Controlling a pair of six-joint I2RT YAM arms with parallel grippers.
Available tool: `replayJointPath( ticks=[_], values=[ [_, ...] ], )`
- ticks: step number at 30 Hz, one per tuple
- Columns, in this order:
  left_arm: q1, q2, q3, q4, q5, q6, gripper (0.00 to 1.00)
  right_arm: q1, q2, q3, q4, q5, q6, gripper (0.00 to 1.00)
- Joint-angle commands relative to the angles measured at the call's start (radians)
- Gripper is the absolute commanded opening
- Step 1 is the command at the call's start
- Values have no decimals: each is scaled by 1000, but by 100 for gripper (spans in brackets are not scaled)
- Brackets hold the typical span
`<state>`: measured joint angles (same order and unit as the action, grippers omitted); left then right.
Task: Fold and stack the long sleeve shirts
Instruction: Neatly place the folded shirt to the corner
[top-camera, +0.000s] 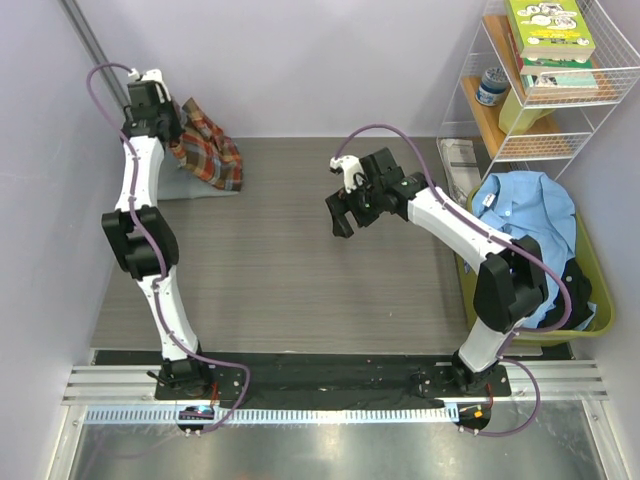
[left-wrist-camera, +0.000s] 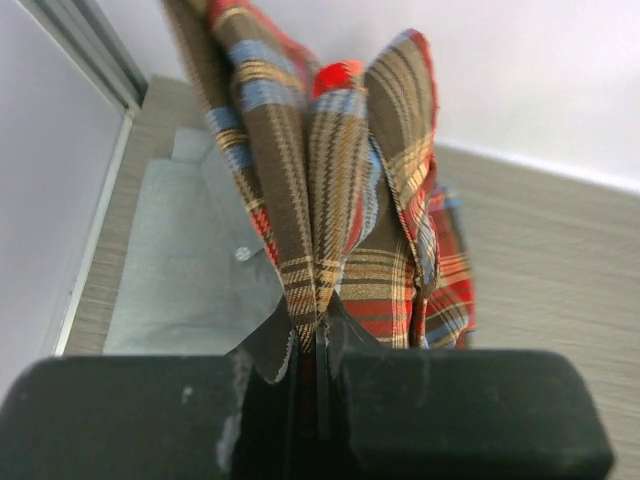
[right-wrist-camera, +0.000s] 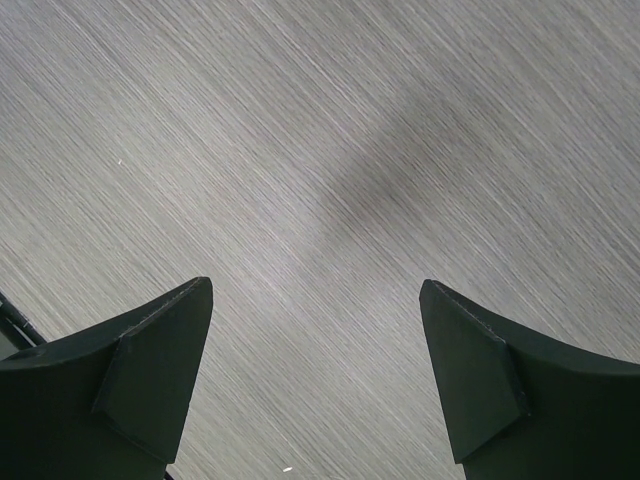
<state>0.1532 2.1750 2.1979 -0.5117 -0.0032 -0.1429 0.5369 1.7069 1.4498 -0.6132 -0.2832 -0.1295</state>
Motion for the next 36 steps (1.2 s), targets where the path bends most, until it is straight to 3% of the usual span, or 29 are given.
replayJointPath(
  ticks=[1,13,16,17,22,24,25,26,36],
  values=[
    [52,42,-15,90,120,65,1,1,11,47,6,-14,-10,90],
    [147,114,-58,256,269,177,3,0,51,69,-5,-24,-5,90],
    [154,141,-35,218,214,255,39,0,53,76,-14,-22,-7,90],
    [155,144,-30,199,185,270,61,0,51,81,-16,-19,-10,90],
    [161,82,-49,153,60,356,80,0,27,72,-17,6,-18,93],
    [161,33,-64,134,54,384,84,-2,16,70,-19,7,-16,95],
    [163,17,-70,121,54,411,95,-5,11,67,-19,6,-16,97],
    [163,-13,-75,83,77,428,100,-8,7,66,-19,7,-15,99],
    [163,-84,-187,-189,276,519,100,-51,-13,54,-17,-39,10,100]
  ],
)
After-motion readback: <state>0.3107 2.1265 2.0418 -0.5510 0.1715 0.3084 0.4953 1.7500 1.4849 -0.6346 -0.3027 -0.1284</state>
